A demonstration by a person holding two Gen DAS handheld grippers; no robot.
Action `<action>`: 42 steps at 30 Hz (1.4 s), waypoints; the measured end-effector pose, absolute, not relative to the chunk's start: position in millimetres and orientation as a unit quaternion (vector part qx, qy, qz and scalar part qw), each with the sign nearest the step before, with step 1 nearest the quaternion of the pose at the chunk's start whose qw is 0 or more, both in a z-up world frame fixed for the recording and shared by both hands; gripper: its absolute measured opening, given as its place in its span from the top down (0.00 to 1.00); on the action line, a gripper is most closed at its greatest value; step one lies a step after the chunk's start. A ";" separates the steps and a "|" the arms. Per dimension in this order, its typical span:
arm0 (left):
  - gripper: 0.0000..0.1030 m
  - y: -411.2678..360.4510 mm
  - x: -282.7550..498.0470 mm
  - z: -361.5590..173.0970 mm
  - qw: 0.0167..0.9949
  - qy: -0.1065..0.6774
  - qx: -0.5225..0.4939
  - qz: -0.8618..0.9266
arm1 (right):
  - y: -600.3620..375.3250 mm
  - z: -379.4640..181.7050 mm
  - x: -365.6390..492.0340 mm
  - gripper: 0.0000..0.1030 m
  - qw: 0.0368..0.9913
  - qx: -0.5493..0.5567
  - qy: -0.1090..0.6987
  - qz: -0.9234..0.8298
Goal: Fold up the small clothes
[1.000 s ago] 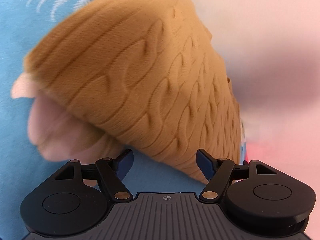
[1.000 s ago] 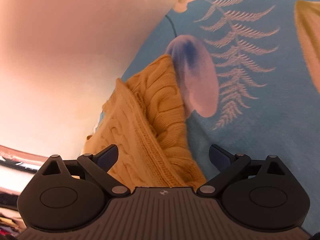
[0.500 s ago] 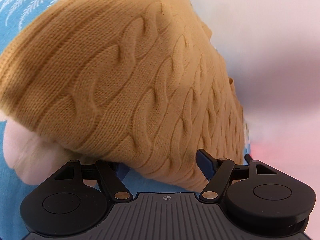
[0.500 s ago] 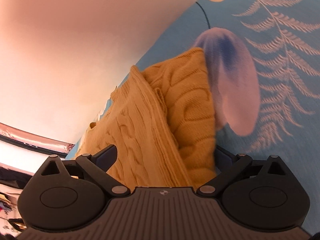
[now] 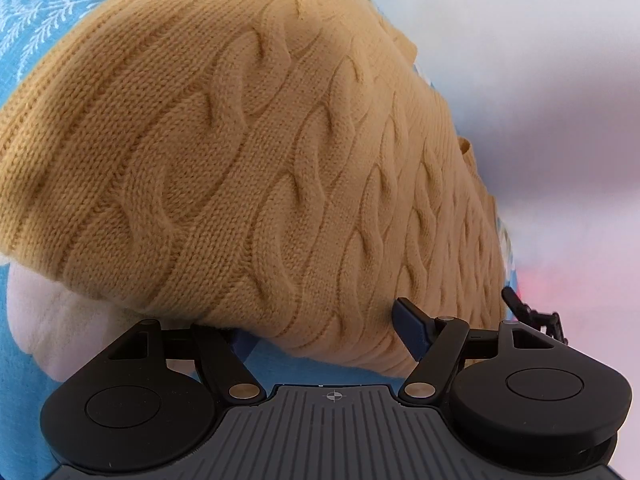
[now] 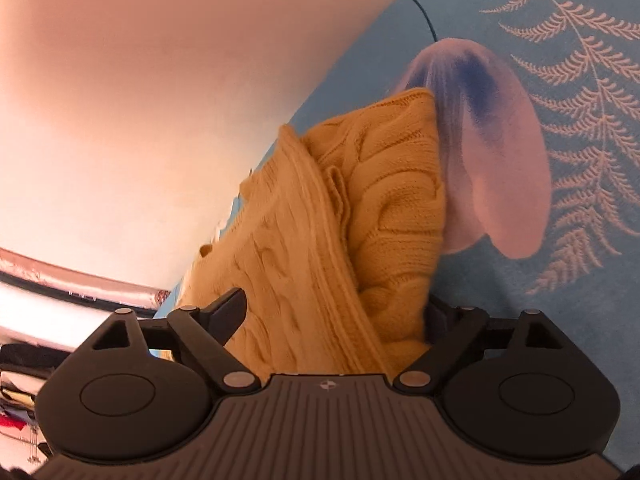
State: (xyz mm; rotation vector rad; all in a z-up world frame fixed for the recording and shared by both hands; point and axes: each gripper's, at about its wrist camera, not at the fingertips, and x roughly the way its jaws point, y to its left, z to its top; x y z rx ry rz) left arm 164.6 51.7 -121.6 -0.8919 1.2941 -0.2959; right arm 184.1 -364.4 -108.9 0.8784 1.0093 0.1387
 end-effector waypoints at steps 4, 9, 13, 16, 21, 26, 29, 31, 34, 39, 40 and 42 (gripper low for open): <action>0.00 41.8 171.5 -113.3 0.708 0.587 -0.369 -0.133 | -349.2 -102.3 186.2 0.48 0.798 0.366 0.474 0.071; 0.00 22.7 179.5 -106.6 0.723 0.593 -0.328 -0.134 | -344.9 -109.8 187.4 0.38 0.794 0.366 0.482 0.059; 0.00 10.0 189.3 -105.3 0.722 0.594 -0.331 -0.130 | -330.0 -99.6 189.2 0.53 0.806 0.324 0.494 0.035; 0.00 -1.1 190.7 -105.0 0.729 0.597 -0.319 -0.101 | -311.5 -84.0 192.4 0.61 0.822 0.283 0.493 0.020; 0.00 -38.9 195.6 -93.4 0.753 0.605 -0.253 -0.056 | -255.4 -32.2 192.8 0.64 0.858 0.171 0.483 0.010; 0.00 -49.6 190.8 -92.3 0.766 0.594 -0.238 -0.069 | -184.6 19.3 198.2 0.64 0.874 0.141 0.455 0.098; 0.00 -40.5 185.8 -92.8 0.765 0.586 -0.254 -0.082 | -143.8 24.8 209.7 0.65 0.859 0.157 0.462 0.158; 0.00 -31.6 182.1 -94.6 0.767 0.579 -0.258 -0.099 | -115.5 13.3 220.6 0.66 0.842 0.166 0.479 0.183; 0.00 -12.5 170.0 -94.6 0.759 0.572 -0.285 -0.123 | -73.9 -5.3 232.0 0.66 0.830 0.139 0.504 0.194; 0.00 51.5 120.3 -87.8 0.756 0.556 -0.324 -0.120 | -16.4 -8.4 236.4 0.67 0.843 0.072 0.489 0.212; 0.00 65.4 108.5 -86.8 0.755 0.552 -0.334 -0.115 | -5.2 -7.5 234.9 0.67 0.847 0.062 0.481 0.218; 0.00 98.2 80.9 -85.8 0.751 0.543 -0.362 -0.101 | 19.8 -9.6 227.5 0.67 0.853 0.020 0.467 0.232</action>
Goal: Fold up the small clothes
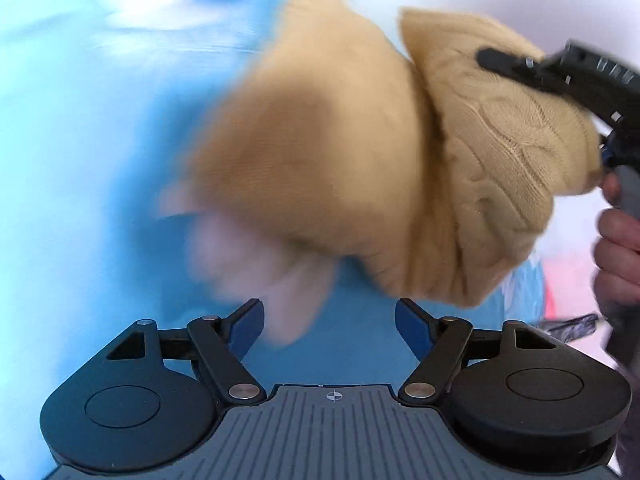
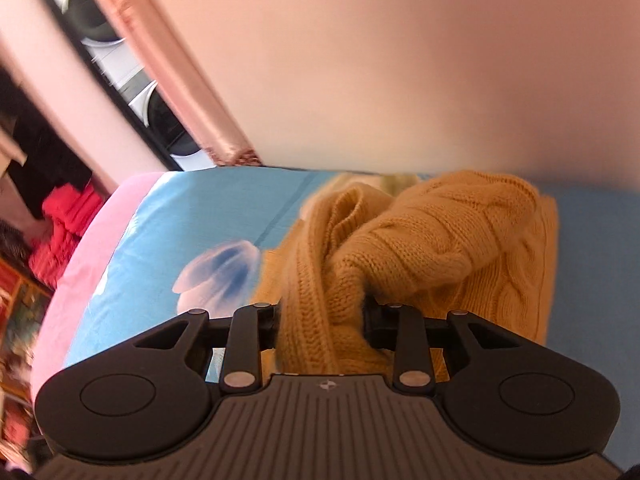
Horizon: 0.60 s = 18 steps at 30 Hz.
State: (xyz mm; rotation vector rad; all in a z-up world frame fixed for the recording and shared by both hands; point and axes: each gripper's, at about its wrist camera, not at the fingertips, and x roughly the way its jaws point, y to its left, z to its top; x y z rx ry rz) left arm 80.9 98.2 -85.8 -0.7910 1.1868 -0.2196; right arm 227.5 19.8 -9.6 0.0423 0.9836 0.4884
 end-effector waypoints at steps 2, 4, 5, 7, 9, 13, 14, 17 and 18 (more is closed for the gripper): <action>0.00 130.9 54.8 -86.5 0.745 0.534 -0.394 -0.069 | 53.6 -19.0 213.3 0.67 0.859 -0.060 0.442 0.250; 0.00 159.6 33.3 -85.4 0.744 0.527 -0.410 -0.033 | 84.6 -43.3 192.1 0.65 0.852 -0.166 0.418 0.267; 0.00 173.1 25.3 -83.0 0.745 0.523 -0.414 -0.014 | 100.8 -59.1 181.1 0.62 0.845 -0.230 0.400 0.272; 0.00 194.4 16.0 -75.5 0.752 0.512 -0.415 0.013 | 122.0 -89.1 150.3 0.48 0.822 -0.356 0.343 0.281; 0.00 215.7 13.6 -64.2 0.765 0.501 -0.402 0.034 | 133.0 -108.3 116.1 0.40 0.801 -0.461 0.259 0.282; 0.00 226.7 31.2 -40.8 0.791 0.487 -0.368 0.046 | 137.9 -116.2 91.1 0.33 0.772 -0.526 0.192 0.301; 0.00 222.3 40.5 -36.7 0.796 0.484 -0.361 0.040 | 132.7 -110.6 89.7 0.29 0.775 -0.520 0.190 0.304; 0.00 207.8 75.0 -22.4 0.810 0.478 -0.341 0.013 | 121.6 -92.8 83.0 0.27 0.797 -0.496 0.185 0.291; 0.00 202.3 86.3 -17.8 0.814 0.475 -0.334 0.001 | 114.3 -88.0 78.2 0.26 0.803 -0.488 0.184 0.289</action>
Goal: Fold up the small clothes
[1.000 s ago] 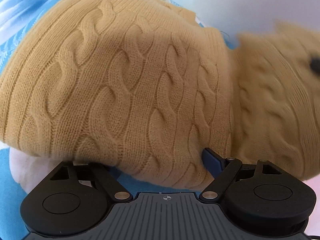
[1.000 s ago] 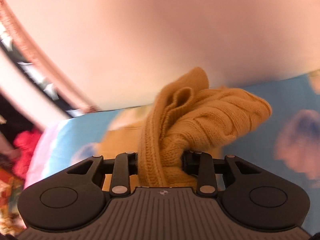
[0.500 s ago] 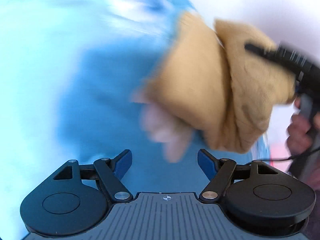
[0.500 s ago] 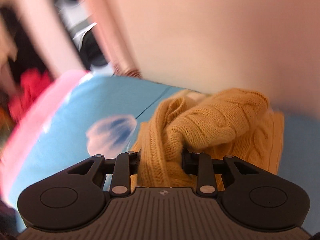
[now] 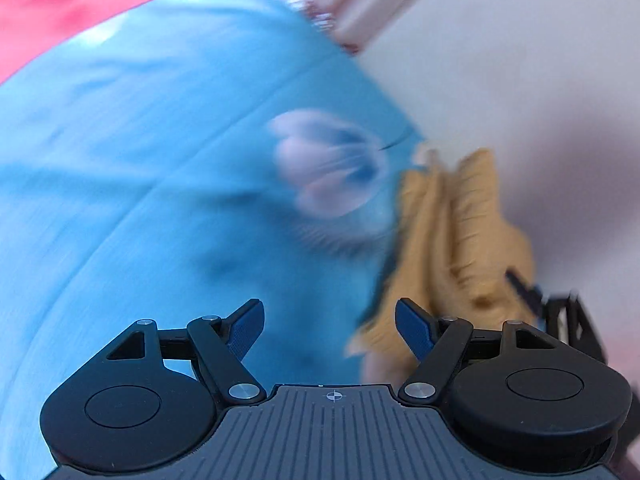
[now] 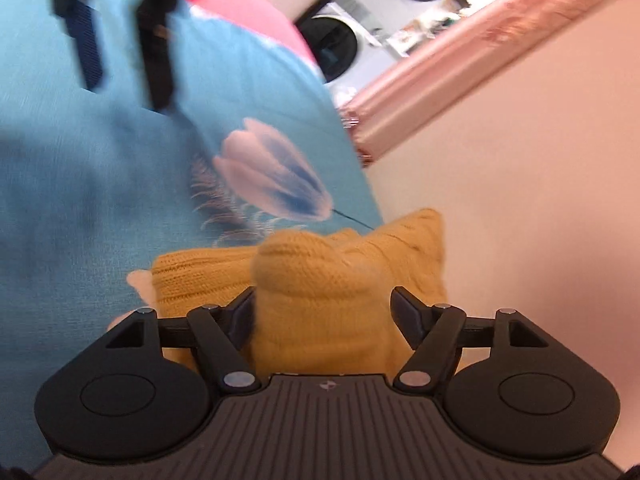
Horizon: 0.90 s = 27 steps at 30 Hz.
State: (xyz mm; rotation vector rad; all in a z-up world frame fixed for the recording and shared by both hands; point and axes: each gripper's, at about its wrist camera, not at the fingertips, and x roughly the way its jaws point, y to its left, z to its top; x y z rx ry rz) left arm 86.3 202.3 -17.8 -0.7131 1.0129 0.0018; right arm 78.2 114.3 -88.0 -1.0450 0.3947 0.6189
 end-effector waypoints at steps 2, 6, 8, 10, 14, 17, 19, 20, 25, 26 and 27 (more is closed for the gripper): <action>0.00 188.0 115.8 -4.9 0.824 0.469 -0.316 -0.028 | 105.8 -85.5 70.7 0.25 0.809 -0.480 0.180 0.288; 0.00 152.1 159.7 16.9 0.838 0.473 -0.261 -0.073 | 102.7 -95.3 65.2 0.33 0.802 -0.490 0.187 0.286; 0.00 134.4 181.0 21.7 0.843 0.482 -0.223 -0.082 | 108.5 -98.8 70.3 0.45 0.803 -0.489 0.185 0.286; 0.00 125.2 196.0 22.5 0.843 0.490 -0.203 -0.089 | 109.6 -93.9 71.0 0.51 0.808 -0.474 0.192 0.292; 0.00 104.0 226.0 10.1 0.837 0.510 -0.178 -0.084 | 116.2 -97.2 76.1 0.60 0.804 -0.466 0.209 0.304; 0.00 91.0 243.3 -8.6 0.830 0.535 -0.142 -0.065 | 114.7 -99.8 76.0 0.64 0.798 -0.464 0.214 0.319; 0.00 88.3 248.1 -19.3 0.827 0.547 -0.119 -0.046 | 112.1 -99.0 75.4 0.67 0.796 -0.459 0.213 0.332; 0.00 90.9 246.0 -23.2 0.825 0.550 -0.120 -0.043 | 112.1 -99.6 74.6 0.69 0.793 -0.458 0.212 0.341; 0.00 112.7 228.2 -33.0 0.819 0.556 -0.141 -0.014 | 121.6 -120.1 60.4 0.70 0.754 -0.498 0.203 0.377; 0.00 114.1 224.9 -33.6 0.819 0.557 -0.136 -0.008 | 122.9 -125.2 59.4 0.70 0.751 -0.503 0.203 0.376; 0.00 113.0 223.6 -33.5 0.821 0.556 -0.129 -0.006 | 123.6 -129.1 59.0 0.70 0.750 -0.507 0.201 0.375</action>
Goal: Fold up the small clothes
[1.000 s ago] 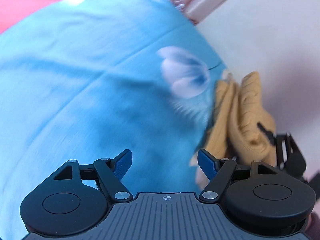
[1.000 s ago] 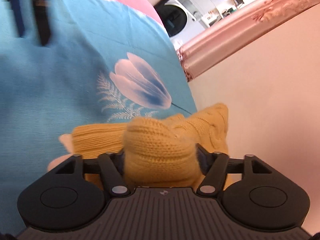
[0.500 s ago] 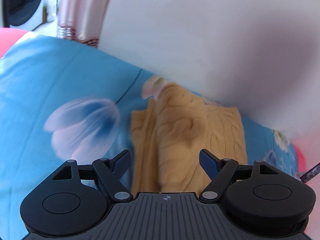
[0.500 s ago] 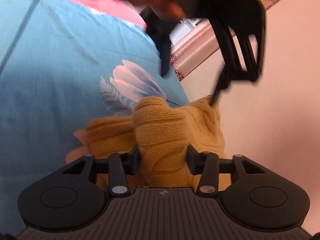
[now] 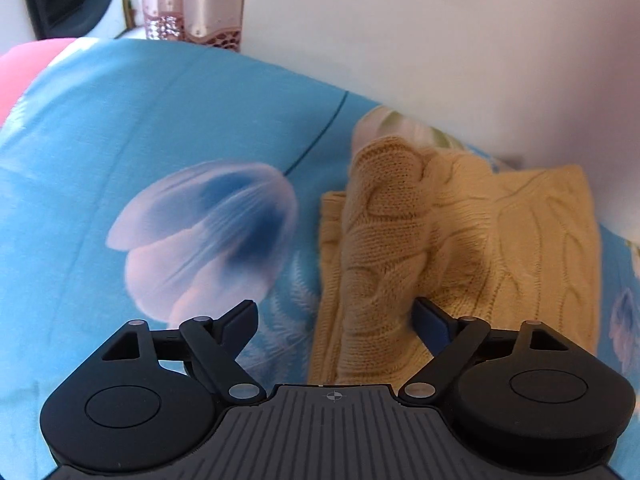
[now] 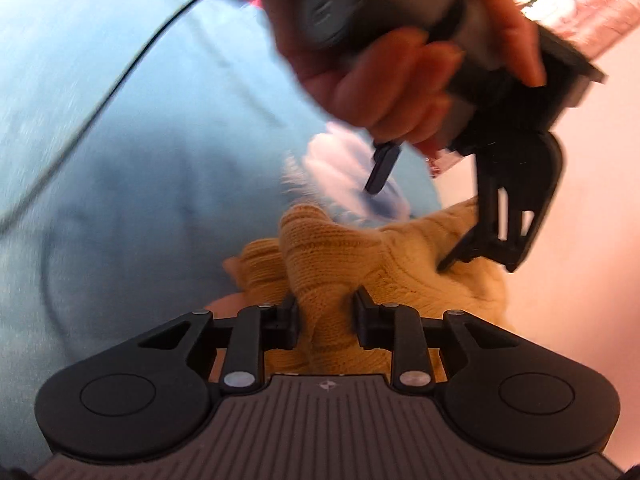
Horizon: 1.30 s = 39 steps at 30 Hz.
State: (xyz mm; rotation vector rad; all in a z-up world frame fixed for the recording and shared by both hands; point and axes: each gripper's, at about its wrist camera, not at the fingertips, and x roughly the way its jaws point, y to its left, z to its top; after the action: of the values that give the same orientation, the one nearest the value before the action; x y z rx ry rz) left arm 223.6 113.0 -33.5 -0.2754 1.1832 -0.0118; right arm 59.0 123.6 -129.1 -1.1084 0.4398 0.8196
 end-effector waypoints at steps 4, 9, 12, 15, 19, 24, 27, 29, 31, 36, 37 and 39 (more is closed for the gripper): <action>0.00 99.5 220.9 -29.9 0.832 0.548 -0.083 0.008 | 119.6 -124.4 61.3 0.64 0.753 -0.497 0.203 0.380; 0.00 88.5 219.4 -26.8 0.839 0.541 -0.052 0.021 | 86.5 -81.3 65.4 0.44 0.778 -0.400 0.246 0.417; 0.00 88.1 223.1 -26.9 0.840 0.540 -0.047 0.023 | 62.7 -49.8 73.6 0.44 0.811 -0.299 0.264 0.428; 0.00 89.8 224.1 -28.4 0.839 0.542 -0.049 0.025 | 49.7 -36.2 84.0 0.46 0.843 -0.236 0.269 0.401; 0.00 88.7 223.4 -26.6 0.838 0.543 -0.043 0.029 | 60.2 -58.7 101.3 0.47 0.842 -0.240 0.322 0.360; 0.00 86.1 221.5 -24.1 0.841 0.540 -0.021 0.031 | 61.9 -82.1 107.5 0.49 0.832 -0.253 0.359 0.340; 0.00 86.9 221.2 -24.4 0.842 0.538 -0.016 0.030 | 62.6 -83.4 110.5 0.49 0.831 -0.254 0.360 0.340; 0.00 88.2 222.5 -25.2 0.841 0.539 -0.019 0.031 | 63.0 -83.9 111.5 0.49 0.830 -0.256 0.361 0.340; 0.00 88.2 223.5 -25.8 0.841 0.540 -0.019 0.032 | 62.6 -84.6 113.6 0.49 0.830 -0.256 0.361 0.340; 0.00 87.1 224.7 -27.3 0.841 0.540 -0.008 0.034 | 60.6 -86.0 109.6 0.47 0.829 -0.257 0.362 0.340; 0.00 87.5 225.1 -27.8 0.841 0.540 -0.008 0.034 | 59.5 -83.5 106.8 0.47 0.829 -0.257 0.362 0.340; 0.00 88.2 226.2 -28.8 0.841 0.541 -0.009 0.034 | 58.9 -82.7 106.3 0.46 0.829 -0.255 0.363 0.340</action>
State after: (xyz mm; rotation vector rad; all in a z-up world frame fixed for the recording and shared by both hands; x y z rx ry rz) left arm 226.2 88.2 -28.8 -0.0182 1.1427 0.0719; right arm 106.3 58.9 -82.7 -0.5414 0.7714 0.7224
